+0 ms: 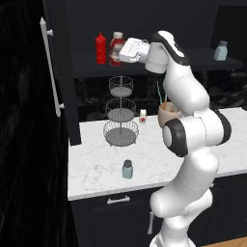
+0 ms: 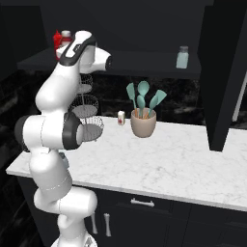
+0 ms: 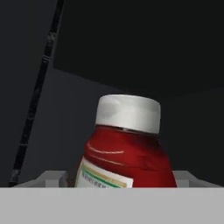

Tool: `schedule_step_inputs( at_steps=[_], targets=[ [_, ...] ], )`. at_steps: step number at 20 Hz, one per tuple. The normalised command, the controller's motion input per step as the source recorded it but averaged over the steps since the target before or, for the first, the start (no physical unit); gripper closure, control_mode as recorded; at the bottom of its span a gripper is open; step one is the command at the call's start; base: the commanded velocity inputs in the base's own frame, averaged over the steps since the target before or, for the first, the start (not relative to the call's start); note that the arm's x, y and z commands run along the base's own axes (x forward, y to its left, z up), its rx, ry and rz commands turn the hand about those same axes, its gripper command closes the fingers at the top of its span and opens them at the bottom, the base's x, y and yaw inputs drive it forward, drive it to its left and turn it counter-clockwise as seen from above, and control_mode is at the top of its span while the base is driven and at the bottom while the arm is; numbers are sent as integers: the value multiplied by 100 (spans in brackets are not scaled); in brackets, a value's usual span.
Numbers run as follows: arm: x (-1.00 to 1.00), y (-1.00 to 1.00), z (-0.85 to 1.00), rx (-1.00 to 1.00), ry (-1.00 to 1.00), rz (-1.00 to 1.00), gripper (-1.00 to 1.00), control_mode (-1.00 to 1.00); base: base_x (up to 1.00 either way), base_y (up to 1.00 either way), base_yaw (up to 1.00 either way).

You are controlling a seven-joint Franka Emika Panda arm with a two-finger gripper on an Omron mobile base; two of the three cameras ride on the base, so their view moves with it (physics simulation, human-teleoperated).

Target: Put the shaker and condiment bottle from the counter next to their counterparts in the cabinet.

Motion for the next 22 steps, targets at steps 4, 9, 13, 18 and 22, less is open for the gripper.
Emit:
schedule_step_inputs(
  at_steps=[4, 9, 13, 18, 22],
  targets=[
    [-14, -22, 0, 0, 1, 0, -100, -100, 0, 0, 0],
    [-49, -34, 0, 0, 0, 0, -100, -100, 0, 0, 0],
    [-68, -38, 0, 0, 0, -4, -100, -100, 0, 0, 0],
    [-71, -34, 0, 1, 0, -10, -100, -100, 0, 0, 0],
    [-80, -30, 0, 1, 0, -12, -100, -100, 0, 0, 0]
  ],
)
